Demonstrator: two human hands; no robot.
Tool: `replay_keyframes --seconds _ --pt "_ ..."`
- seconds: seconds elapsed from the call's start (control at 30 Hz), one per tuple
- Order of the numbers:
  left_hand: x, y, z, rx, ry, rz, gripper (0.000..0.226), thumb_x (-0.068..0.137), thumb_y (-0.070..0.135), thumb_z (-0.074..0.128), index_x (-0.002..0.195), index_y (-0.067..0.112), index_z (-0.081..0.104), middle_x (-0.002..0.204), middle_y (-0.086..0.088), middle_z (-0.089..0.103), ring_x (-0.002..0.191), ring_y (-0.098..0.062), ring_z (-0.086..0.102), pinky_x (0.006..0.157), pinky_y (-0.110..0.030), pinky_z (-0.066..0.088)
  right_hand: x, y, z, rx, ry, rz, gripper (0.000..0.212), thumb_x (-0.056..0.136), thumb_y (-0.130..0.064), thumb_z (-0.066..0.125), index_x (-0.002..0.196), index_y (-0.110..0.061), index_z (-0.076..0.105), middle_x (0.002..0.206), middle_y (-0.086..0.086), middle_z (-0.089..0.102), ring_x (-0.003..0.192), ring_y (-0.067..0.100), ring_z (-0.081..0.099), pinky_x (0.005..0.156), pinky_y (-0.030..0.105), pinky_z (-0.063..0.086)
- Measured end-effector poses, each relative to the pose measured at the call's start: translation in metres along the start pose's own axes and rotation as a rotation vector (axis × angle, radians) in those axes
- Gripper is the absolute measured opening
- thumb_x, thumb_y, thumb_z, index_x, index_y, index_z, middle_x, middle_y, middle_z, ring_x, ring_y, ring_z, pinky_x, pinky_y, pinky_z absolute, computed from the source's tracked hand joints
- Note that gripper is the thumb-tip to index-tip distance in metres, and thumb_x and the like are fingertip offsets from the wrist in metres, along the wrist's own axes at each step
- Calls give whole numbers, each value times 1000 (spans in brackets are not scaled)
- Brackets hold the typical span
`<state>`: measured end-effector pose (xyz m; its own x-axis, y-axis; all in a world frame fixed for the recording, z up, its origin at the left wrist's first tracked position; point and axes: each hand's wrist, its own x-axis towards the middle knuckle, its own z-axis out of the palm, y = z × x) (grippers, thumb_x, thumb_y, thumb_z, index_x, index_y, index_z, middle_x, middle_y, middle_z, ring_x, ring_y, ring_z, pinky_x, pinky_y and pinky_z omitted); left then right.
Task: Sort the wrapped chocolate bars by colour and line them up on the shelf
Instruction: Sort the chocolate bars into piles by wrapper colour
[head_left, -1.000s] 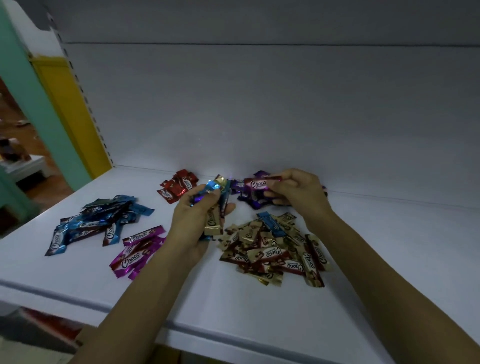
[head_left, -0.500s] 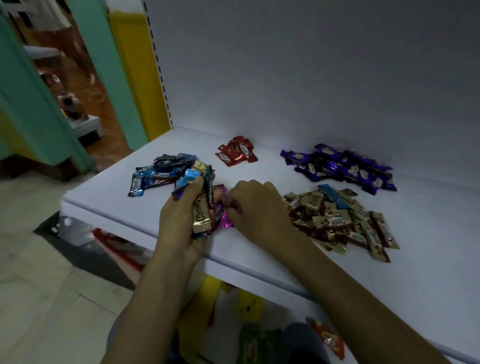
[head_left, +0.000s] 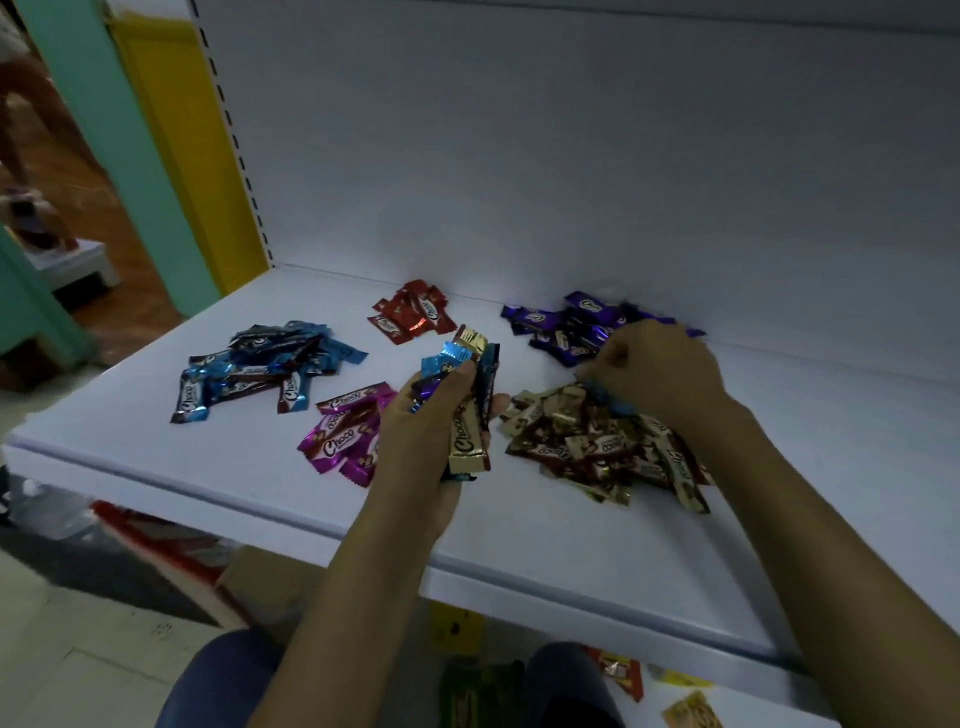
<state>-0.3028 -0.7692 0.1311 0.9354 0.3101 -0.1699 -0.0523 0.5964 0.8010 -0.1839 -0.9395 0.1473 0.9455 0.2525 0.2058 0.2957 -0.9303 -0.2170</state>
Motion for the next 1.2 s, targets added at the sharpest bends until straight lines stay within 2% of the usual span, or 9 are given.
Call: replay_keyframes --seconds 0.1,0.3,0.47,0.6,0.83,0.93,1.0,1.1,1.2 --pt "2 -6 4 1 -20 -15 19 94 13 53 111 11 62 77 1 73 63 -11 69 41 -17 45 3 8 11 -7 -122 50 31 80 -45 69 80 -14 72 77 1 68 71 16 62 70 33 53" --pt "4 5 -12 -11 16 -6 24 93 14 54 116 12 59 81 3 74 65 -9 70 42 -16 46 0 -10 0 16 26 -51 23 82 -34 68 90 -13 72 86 2 69 77 20 64 75 36 53" --pt "-2 34 -49 -45 141 72 24 92 16 59 115 11 64 84 -2 75 63 -11 70 48 -20 53 6 -103 7 197 42 -313 23 80 -35 68 95 -17 70 88 -3 66 79 15 59 71 27 44" --pt "-18 56 -86 -43 263 151 11 92 15 58 100 11 65 66 -3 71 52 -8 66 39 -14 45 27 -192 40 282 -7 -462 20 80 -33 64 92 -18 71 90 -2 68 82 16 60 75 30 46" --pt "-38 83 -141 -83 420 195 15 92 15 58 107 14 62 95 -11 71 64 -8 71 39 -14 46 56 -263 95 147 -7 -563 22 88 -33 61 99 -16 68 101 3 67 96 23 57 84 36 42" --pt "-37 85 -142 -101 407 210 19 91 14 59 110 12 62 94 -11 72 66 -11 72 40 -15 47 54 -260 89 137 70 -618 27 90 -38 58 101 -17 73 101 6 65 100 25 54 82 35 42" --pt "-33 84 -136 -108 374 221 19 91 13 59 110 12 63 86 -7 74 67 -14 72 41 -16 47 41 -255 75 317 67 -640 38 93 -43 52 89 -12 72 88 7 65 87 21 57 74 34 42" --pt "-23 79 -118 -111 294 229 20 93 15 57 112 12 63 86 -8 74 66 -15 71 44 -17 48 13 -238 45 780 -220 -549 59 91 -51 51 72 4 63 64 12 62 56 16 59 62 36 48" --pt "-13 72 -94 -129 214 210 21 93 17 57 112 11 63 91 -9 73 66 -15 70 49 -20 51 -7 -207 24 954 -361 -480 32 87 -31 64 80 0 71 65 10 66 53 11 63 56 21 52"
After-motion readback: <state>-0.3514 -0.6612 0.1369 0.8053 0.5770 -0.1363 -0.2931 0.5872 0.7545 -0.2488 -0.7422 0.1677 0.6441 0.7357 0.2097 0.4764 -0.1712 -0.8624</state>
